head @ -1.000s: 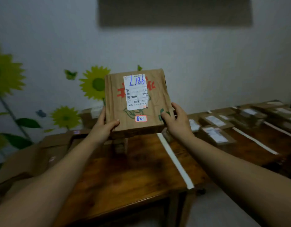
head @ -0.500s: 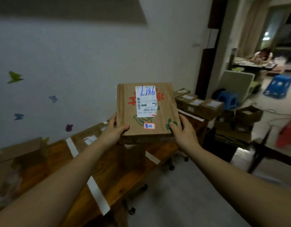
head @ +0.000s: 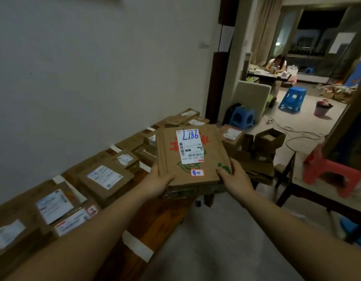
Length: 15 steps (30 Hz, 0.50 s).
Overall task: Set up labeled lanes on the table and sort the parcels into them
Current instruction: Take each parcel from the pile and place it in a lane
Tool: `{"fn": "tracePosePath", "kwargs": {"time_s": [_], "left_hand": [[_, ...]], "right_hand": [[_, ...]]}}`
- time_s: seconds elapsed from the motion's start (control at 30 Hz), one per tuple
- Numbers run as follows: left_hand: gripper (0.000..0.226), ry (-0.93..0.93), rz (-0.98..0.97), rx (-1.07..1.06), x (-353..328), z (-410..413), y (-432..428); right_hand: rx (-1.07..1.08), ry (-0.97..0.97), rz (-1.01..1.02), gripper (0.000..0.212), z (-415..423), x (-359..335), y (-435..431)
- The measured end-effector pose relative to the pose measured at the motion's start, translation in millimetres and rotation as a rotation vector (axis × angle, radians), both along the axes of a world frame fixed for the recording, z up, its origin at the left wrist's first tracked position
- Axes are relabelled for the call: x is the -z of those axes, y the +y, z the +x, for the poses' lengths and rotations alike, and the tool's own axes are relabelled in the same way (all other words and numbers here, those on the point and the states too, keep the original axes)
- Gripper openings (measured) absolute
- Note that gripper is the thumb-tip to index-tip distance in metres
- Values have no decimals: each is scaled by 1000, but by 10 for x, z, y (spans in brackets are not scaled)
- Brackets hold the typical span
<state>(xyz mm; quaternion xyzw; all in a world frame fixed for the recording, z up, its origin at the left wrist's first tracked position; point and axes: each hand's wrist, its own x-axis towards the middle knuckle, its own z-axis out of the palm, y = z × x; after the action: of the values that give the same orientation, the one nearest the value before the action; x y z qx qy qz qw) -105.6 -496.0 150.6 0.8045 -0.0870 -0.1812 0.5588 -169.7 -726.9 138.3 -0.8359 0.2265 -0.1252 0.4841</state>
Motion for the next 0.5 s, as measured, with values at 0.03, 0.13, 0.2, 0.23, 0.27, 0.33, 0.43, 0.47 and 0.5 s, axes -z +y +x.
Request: {"fn": "tracePosePath", "kwargs": {"time_s": [0.03, 0.13, 0.2, 0.23, 0.27, 0.33, 0.43, 0.47, 0.5], "left_hand": [[76, 17, 16, 5, 50, 83, -133], [74, 86, 48, -7, 224, 286, -530], [72, 151, 35, -44, 347, 438, -789], [70, 187, 24, -70, 410, 525, -915], [69, 218, 18, -99, 475, 612, -1036], [69, 249, 26, -162, 614, 776, -1265], [66, 268, 24, -273, 810, 935, -1569], [64, 284, 12, -303, 871, 967, -1649], [62, 299, 2, -324, 925, 984, -1709]], "right_hand": [[6, 32, -2, 63, 86, 34, -128], [-21, 125, 13, 64, 350, 164, -537], [-54, 164, 28, 64, 560, 239, -825], [-77, 177, 32, 64, 681, 281, -970], [-104, 189, 36, 64, 806, 329, -1112], [-163, 210, 41, 65, 1053, 438, -1379], [-253, 279, 20, 67, 1438, 610, -1705], [-277, 310, 12, 67, 1565, 665, -1785], [-306, 337, -4, 66, 1679, 720, -1844]]}}
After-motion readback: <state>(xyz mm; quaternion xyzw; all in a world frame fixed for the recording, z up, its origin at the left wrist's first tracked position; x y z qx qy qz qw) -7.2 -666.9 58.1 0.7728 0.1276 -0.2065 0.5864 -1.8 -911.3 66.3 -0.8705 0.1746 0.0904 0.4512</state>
